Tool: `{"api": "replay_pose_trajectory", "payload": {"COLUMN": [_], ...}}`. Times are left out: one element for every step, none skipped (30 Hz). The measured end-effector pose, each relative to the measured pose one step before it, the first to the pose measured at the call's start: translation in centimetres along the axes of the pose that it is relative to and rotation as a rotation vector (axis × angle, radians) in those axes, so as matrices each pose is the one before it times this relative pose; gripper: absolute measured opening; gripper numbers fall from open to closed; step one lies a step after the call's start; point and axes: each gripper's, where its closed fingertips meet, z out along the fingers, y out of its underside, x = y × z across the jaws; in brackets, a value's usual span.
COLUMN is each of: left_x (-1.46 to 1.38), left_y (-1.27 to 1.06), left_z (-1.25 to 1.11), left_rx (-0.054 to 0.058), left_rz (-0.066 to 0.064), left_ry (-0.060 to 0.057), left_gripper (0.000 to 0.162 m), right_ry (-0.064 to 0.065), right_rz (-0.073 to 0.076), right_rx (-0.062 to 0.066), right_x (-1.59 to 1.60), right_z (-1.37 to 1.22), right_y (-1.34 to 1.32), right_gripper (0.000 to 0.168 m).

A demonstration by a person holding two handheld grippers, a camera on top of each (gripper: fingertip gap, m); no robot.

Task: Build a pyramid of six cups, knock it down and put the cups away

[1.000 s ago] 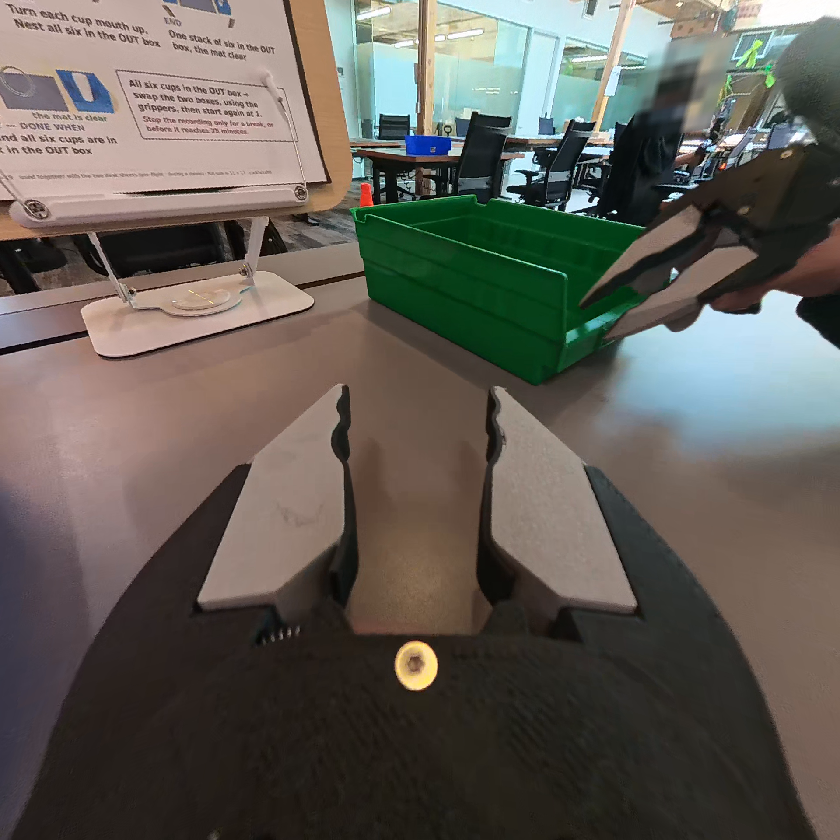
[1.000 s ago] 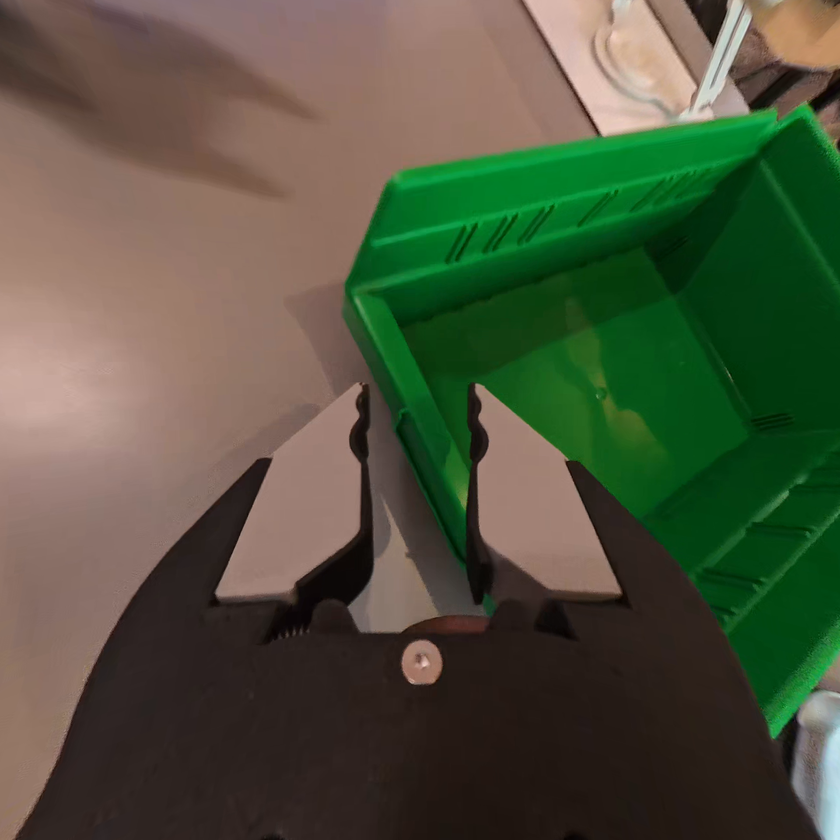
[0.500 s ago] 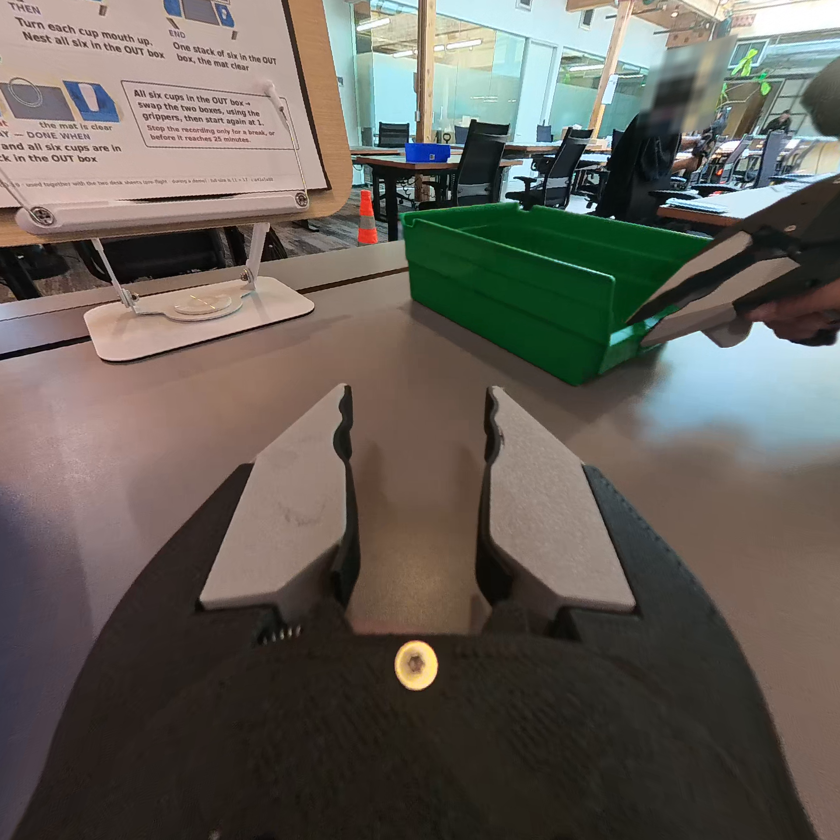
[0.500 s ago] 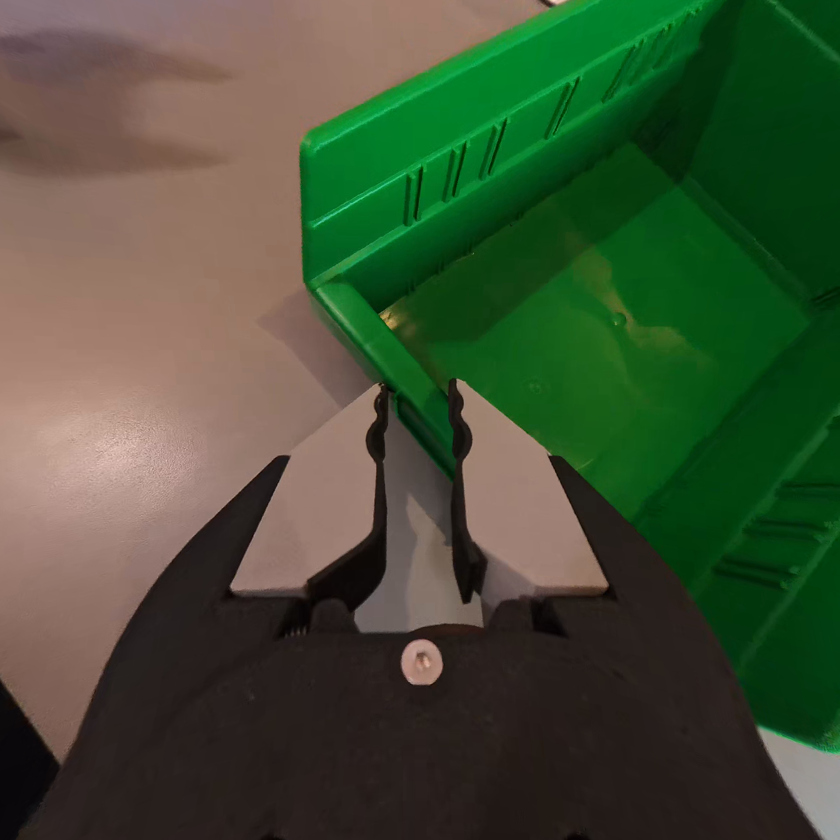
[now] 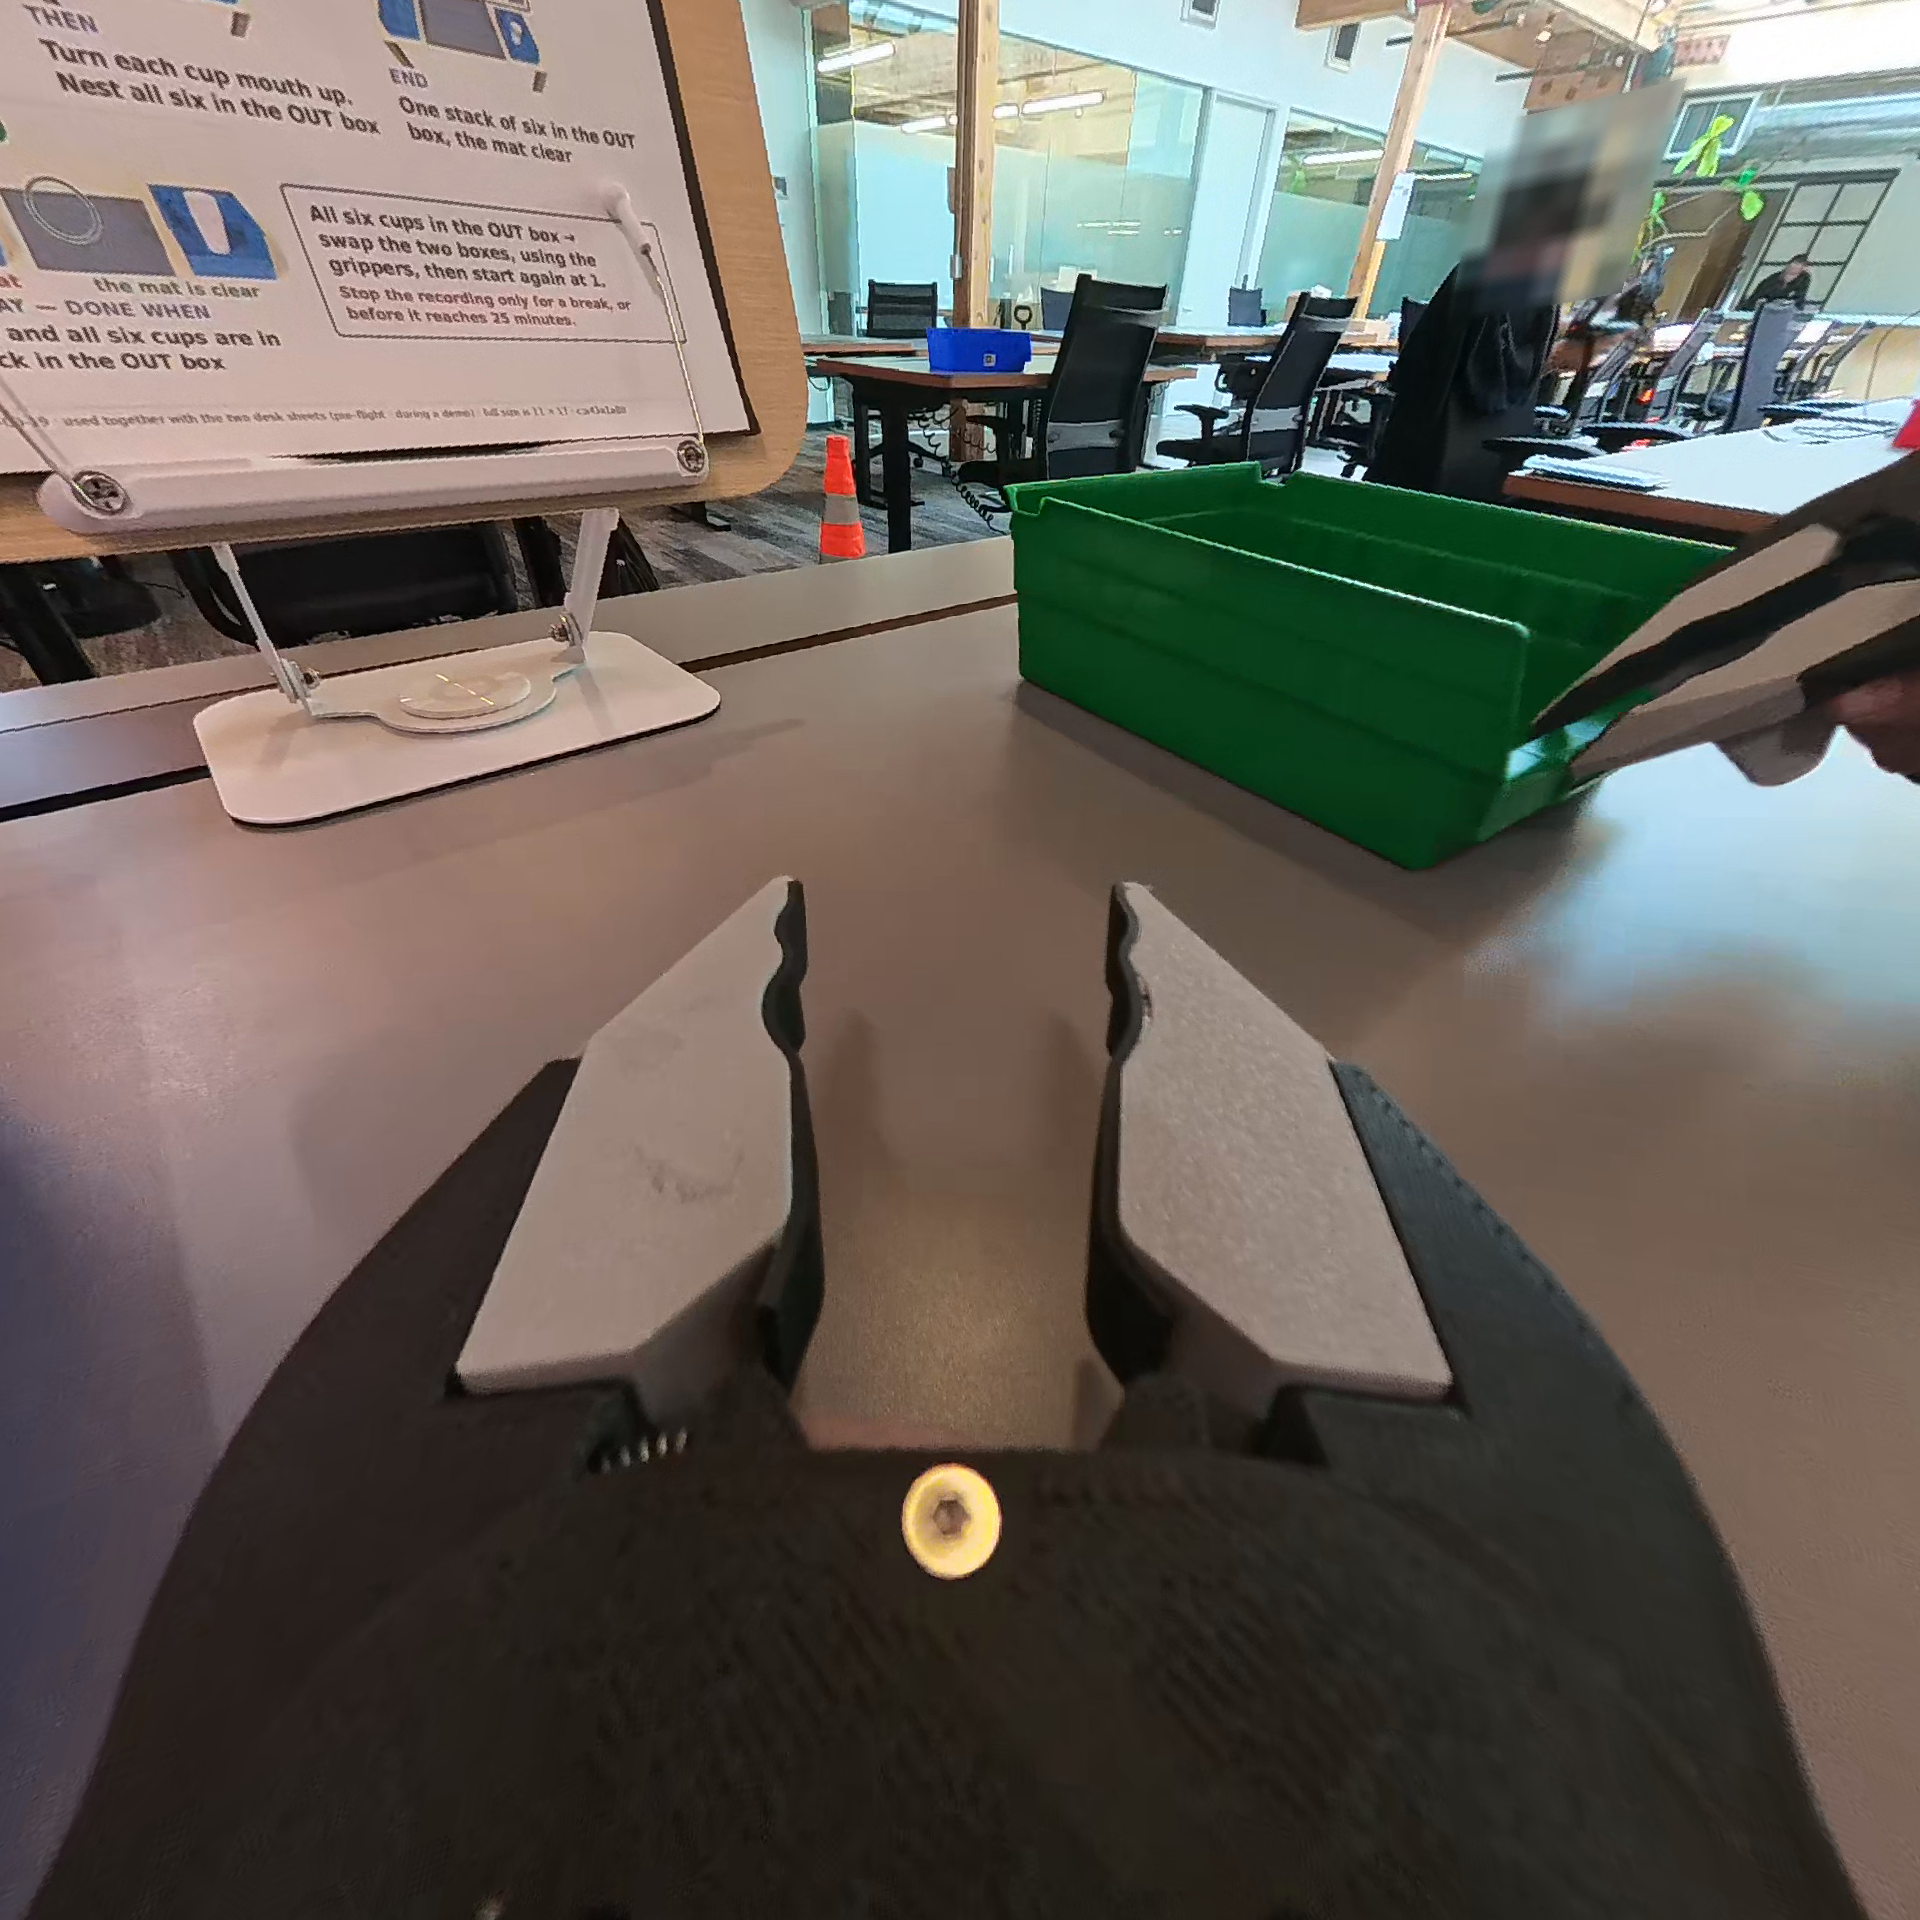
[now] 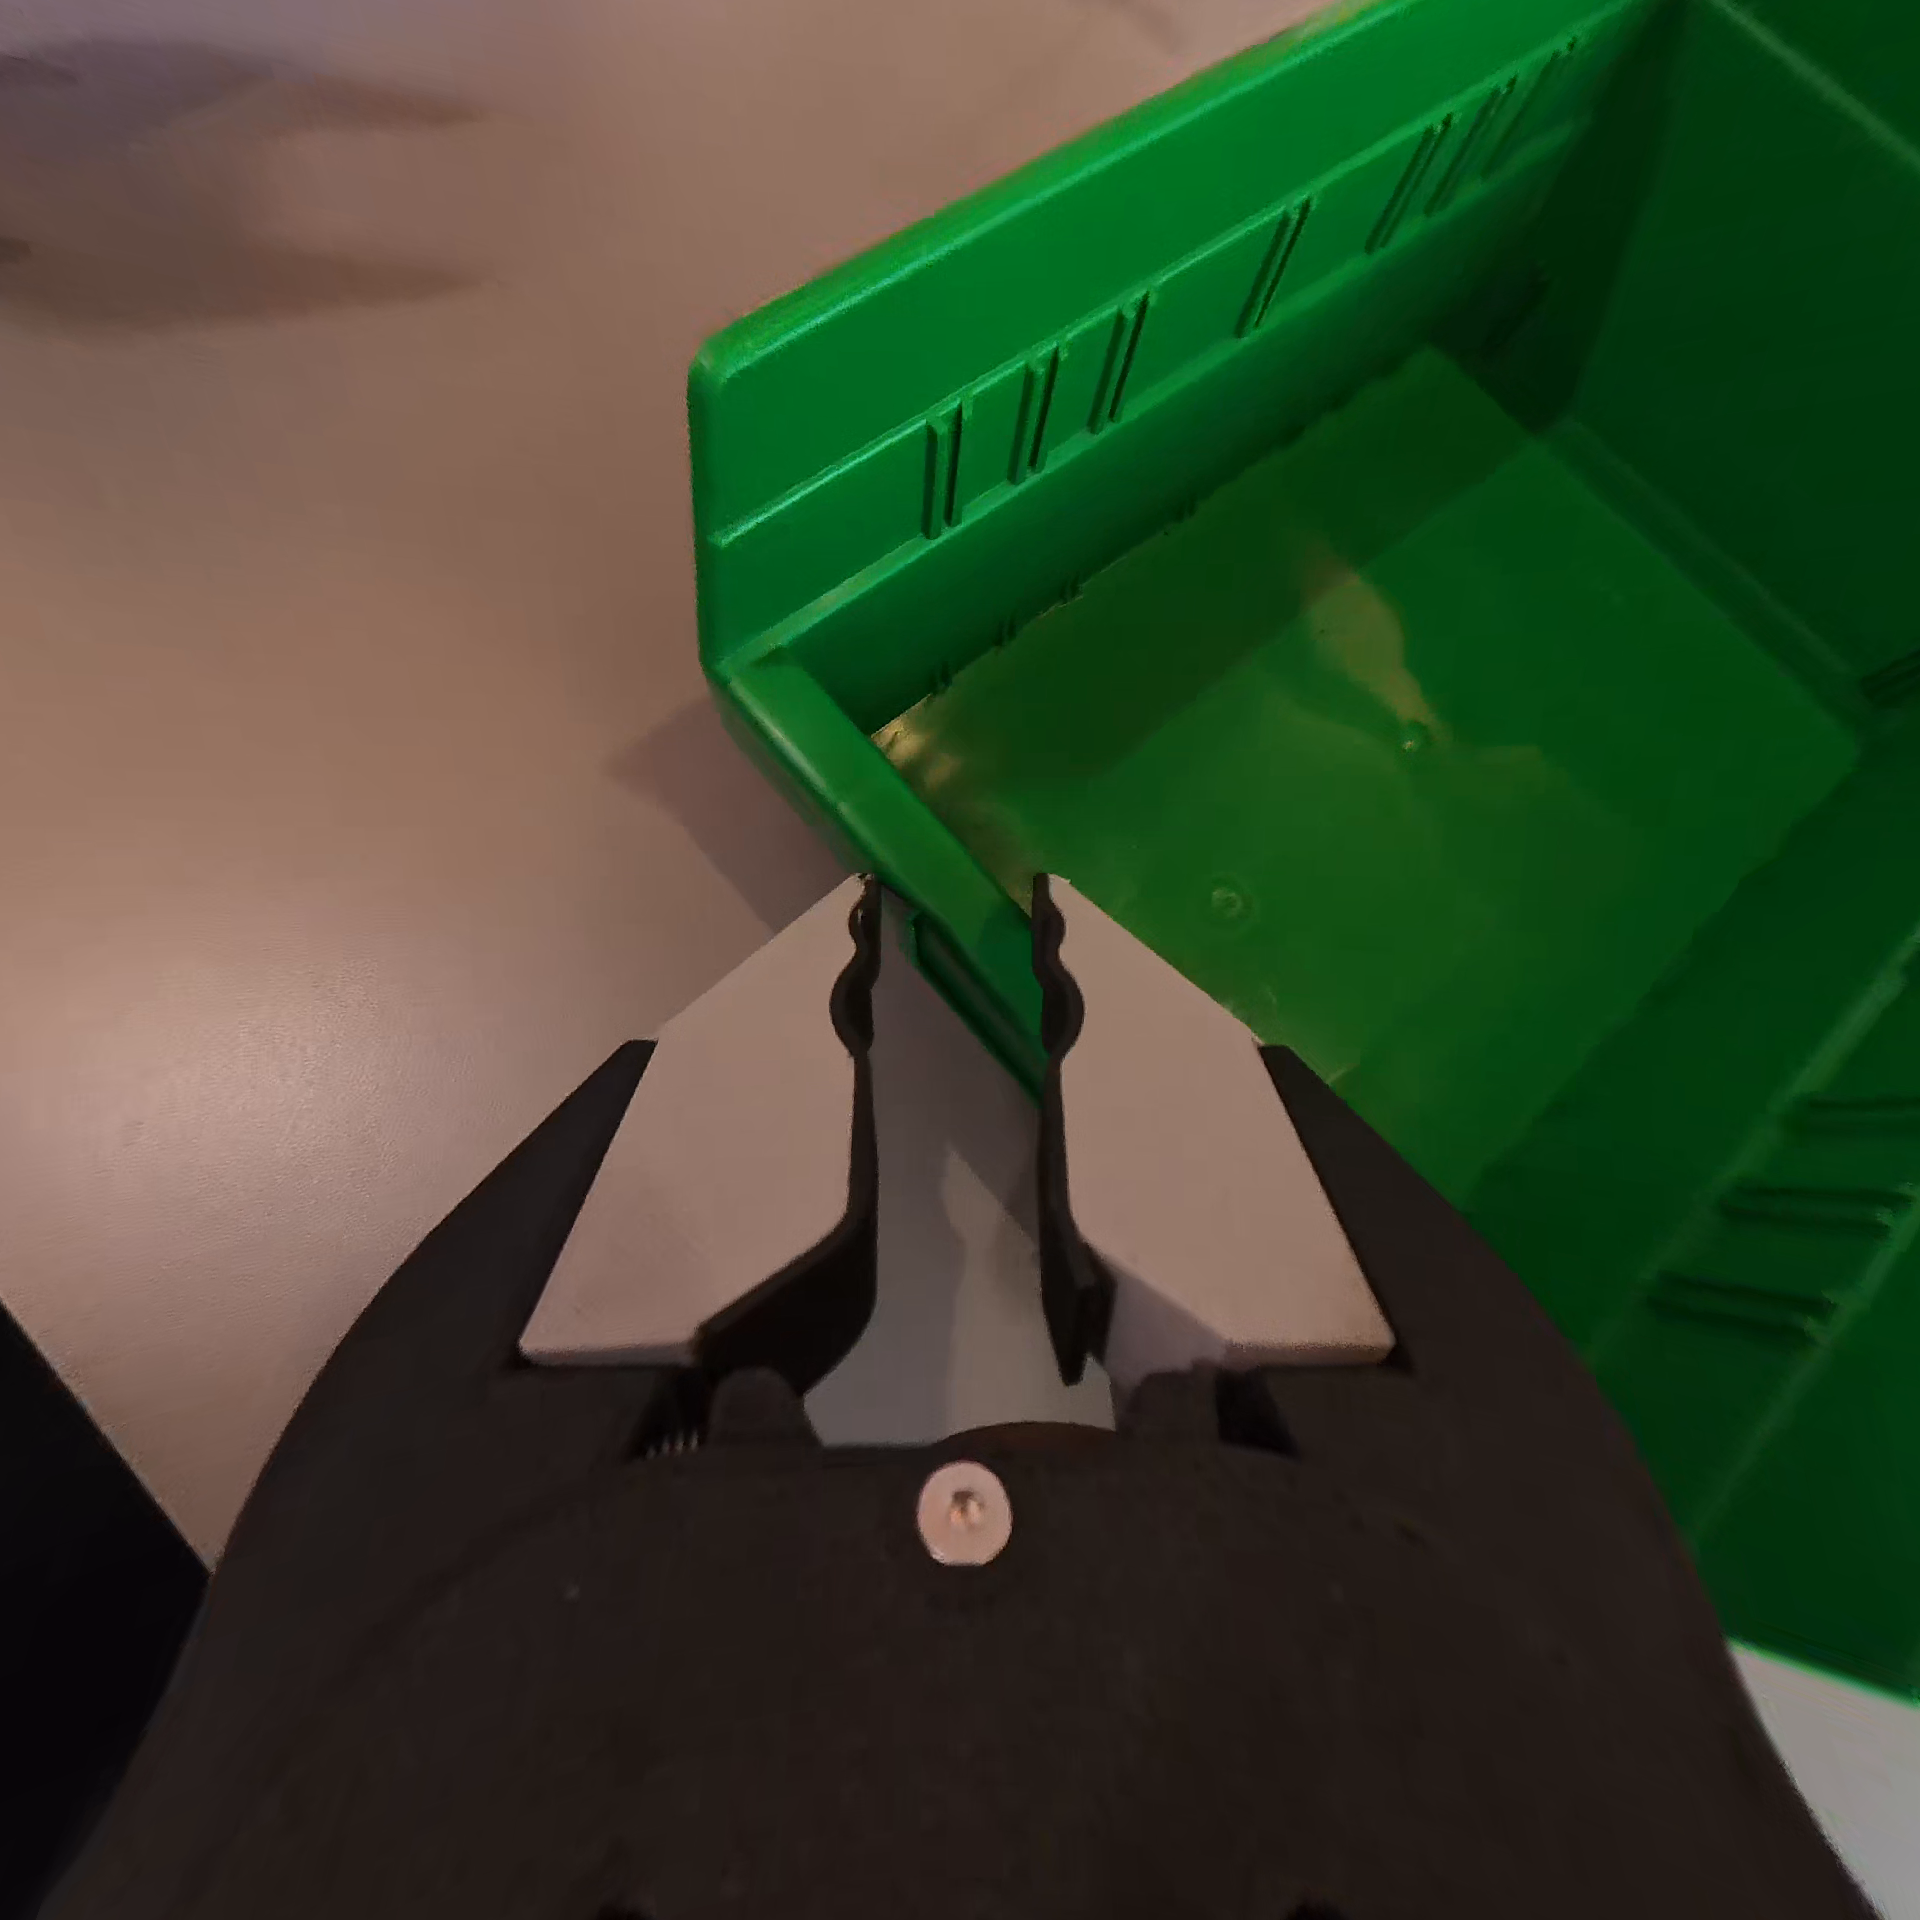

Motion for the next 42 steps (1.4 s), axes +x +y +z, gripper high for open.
{"api": "replay_pose_trajectory", "payload": {"left_x": [-0.004,-0.01,-0.007,-0.019,-0.025,-0.038,-0.026,0.016,0.017,0.023,0.03,0.03,0.015,0.002,0.017,0.044,0.059,0.08,0.082,0.088,0.092,0.094,0.081,0.046,0.027,0.033,0.002,-0.02,-0.032,-0.032,-0.032,-0.012,-0.001,0.027,0.028,0.025,0.021,0.03,0.028,0.056,0.052,0.083], "left_y": [0.011,-0.002,-0.008,-0.004,0.007,0.022,0.013,0.007,0.01,0.057,0.103,0.071,0.012,-0.019,-0.022,-0.005,0.016,0.031,0.041,0.051,0.074,0.076,0.095,0.089,0.095,0.066,0.006,-0.027,-0.039,-0.019,-0.016,-0.024,-0.052,-0.06,-0.081,-0.082,-0.045,0.022,0.103,0.125,0.101,0.089], "left_z": [0.02,-0.007,-0.004,-0.003,0.0,0.015,0.005,0.001,-0.005,0.007,0.016,0.018,-0.006,-0.018,-0.018,-0.007,0.0,0.024,0.031,0.039,0.054,0.067,0.072,0.073,0.069,0.051,0.002,-0.03,-0.035,-0.038,-0.057,-0.089,-0.125,-0.134,-0.136,-0.1,-0.044,0.024,0.077,0.1,0.093,0.077], "left_rx": [-0.001,0.0002,0.0006,0.0003,-0.0005,-0.0011,-0.0011,-0.0005,-0.0007,-0.0045,-0.0074,-0.0052,-0.0011,0.0015,0.0019,0.0006,-0.001,-0.0023,-0.0032,-0.004,-0.0052,-0.0064,-0.0072,-0.0077,-0.0074,-0.005,-0.0005,0.0025,0.0027,0.002,0.002,0.003,0.0048,0.0063,0.0071,0.0067,0.0039,-0.002,-0.0081,-0.01,-0.0081,-0.0071], "left_rz": [0.0003,0.0003,-0.0001,-0.0007,-0.0011,-0.0015,-0.0009,0.0003,-0.0002,-0.0037,-0.0064,-0.0058,-0.0037,-0.0013,0.0006,0.0019,0.0031,0.0041,0.0045,0.0044,0.0045,0.0046,0.0039,0.0023,0.0009,0.0001,0.0002,0.0006,0.0004,-0.0007,-0.0019,-0.0021,-0.0013,-0.0003,0.0006,0.0008,-0.0003,-0.002,-0.003,-0.0023,-0.0005,0.001], "left_ry": [-0.0007,-0.0009,-0.0009,-0.0011,-0.0014,-0.0018,-0.001,0.0006,0.0011,0.0021,0.0049,0.0055,0.0034,0.0016,0.0011,0.0012,0.002,0.0028,0.0029,0.0031,0.0035,0.0039,0.003,0.0016,0.0018,0.002,-0.0004,-0.0023,-0.0027,-0.0033,-0.003,-0.0025,-0.0025,-0.0017,-0.0005,0.0002,0.0016,0.0035,0.0054,0.0061,0.005,0.0054], "left_gripper": [0.056,0.056,0.056,0.056,0.056,0.056,0.056,0.056,0.056,0.056,0.056,0.056,0.056,0.055,0.055,0.055,0.055,0.055,0.055,0.055,0.055,0.055,0.055,0.055,0.055,0.055,0.055,0.055,0.055,0.055,0.055,0.054,0.054,0.054,0.053,0.053,0.052,0.052,0.052,0.052,0.052,0.052], "right_ry": [0.0211,0.0125,-0.015,-0.0349,-0.0448,-0.0552,-0.0517,-0.0161,0.0136,0.0104,0.0038,0.0083,-0.0001,-0.011,-0.0008,0.0064,0.0108,0.0198,0.0386,0.0456,0.0182,-0.0174,-0.0137,0.0044,0.0175,0.0051,0.0025,0.0027,0.0021,-0.0029,-0.0022,0.0013,0.0022,0.0031,-0.0034,-0.0055,0.001,0.0048,0.0045,0.0058,0.0059,0.0024], "right_rz": [-0.0175,-0.0238,-0.0293,-0.0236,-0.0105,-0.0021,-0.0009,0.0049,0.0096,0.0041,-0.0008,0.0034,0.0061,-0.0011,-0.0053,-0.0123,-0.0144,-0.0237,-0.0347,-0.0262,-0.0009,0.0128,0.0068,-0.0029,0.0006,0.0082,0.01,0.0126,0.0158,0.0142,0.01,0.0052,-0.0017,-0.0074,-0.0127,-0.0158,-0.0159,-0.0166,-0.0159,-0.0126,-0.0092,-0.0057], "right_rx": [0.0113,0.0424,0.0652,0.0801,0.0864,0.0744,0.0487,0.0301,0.0125,-0.0102,-0.0221,-0.0101,0.001,0.0033,0.0027,-0.0056,-0.018,-0.0261,-0.0234,-0.0138,-0.0138,-0.0197,-0.0244,-0.019,0.0044,0.0127,0.0075,-0.0019,-0.0039,0.0005,-0.0015,-0.0059,-0.0087,-0.0121,-0.0159,-0.0194,-0.0187,-0.0165,-0.0129,-0.0078,-0.0038,0.0015], "right_x": [-0.177,-0.545,-1.095,-1.494,-1.663,-1.799,-1.634,-0.845,-0.168,-0.074,-0.068,0.075,0.006,-0.085,0.158,0.373,0.521,0.75,1.015,0.99,0.472,-0.062,0.033,0.277,0.396,0.197,0.208,0.235,0.231,0.117,0.072,0.06,0.011,-0.035,-0.156,-0.229,-0.146,-0.11,-0.1,-0.059,-0.028,-0.031], "right_z": [-0.404,-0.622,-0.742,-0.632,-0.273,0.28,0.863,1.314,1.597,1.797,1.899,1.936,1.859,1.756,1.668,1.552,1.412,1.269,1.103,0.852,0.594,0.329,0.043,-0.228,-0.351,-0.369,-0.286,-0.167,-0.073,-0.027,-0.004,0.043,0.086,0.127,0.172,0.199,0.205,0.162,0.131,0.09,0.029,-0.01], "right_y": [-0.392,-1.056,-1.624,-2.066,-2.294,-2.138,-1.638,-1.143,-0.679,-0.181,0.034,-0.127,-0.223,-0.186,-0.091,0.132,0.446,0.67,0.833,0.991,1.033,0.917,0.693,0.434,0.193,0.007,0.059,0.157,0.132,0.045,0.043,0.088,0.106,0.142,0.183,0.226,0.214,0.19,0.137,0.075,0.044,-0.018], "right_gripper": [0.028,0.031,0.03,0.029,0.029,0.03,0.034,0.045,0.058,0.068,0.074,0.077,0.079,0.079,0.078,0.076,0.074,0.071,0.068,0.064,0.059,0.059,0.059,0.062,0.065,0.065,0.064,0.064,0.064,0.064,0.063,0.063,0.063,0.063,0.063,0.064,0.064,0.064,0.064,0.064,0.064,0.064]}}
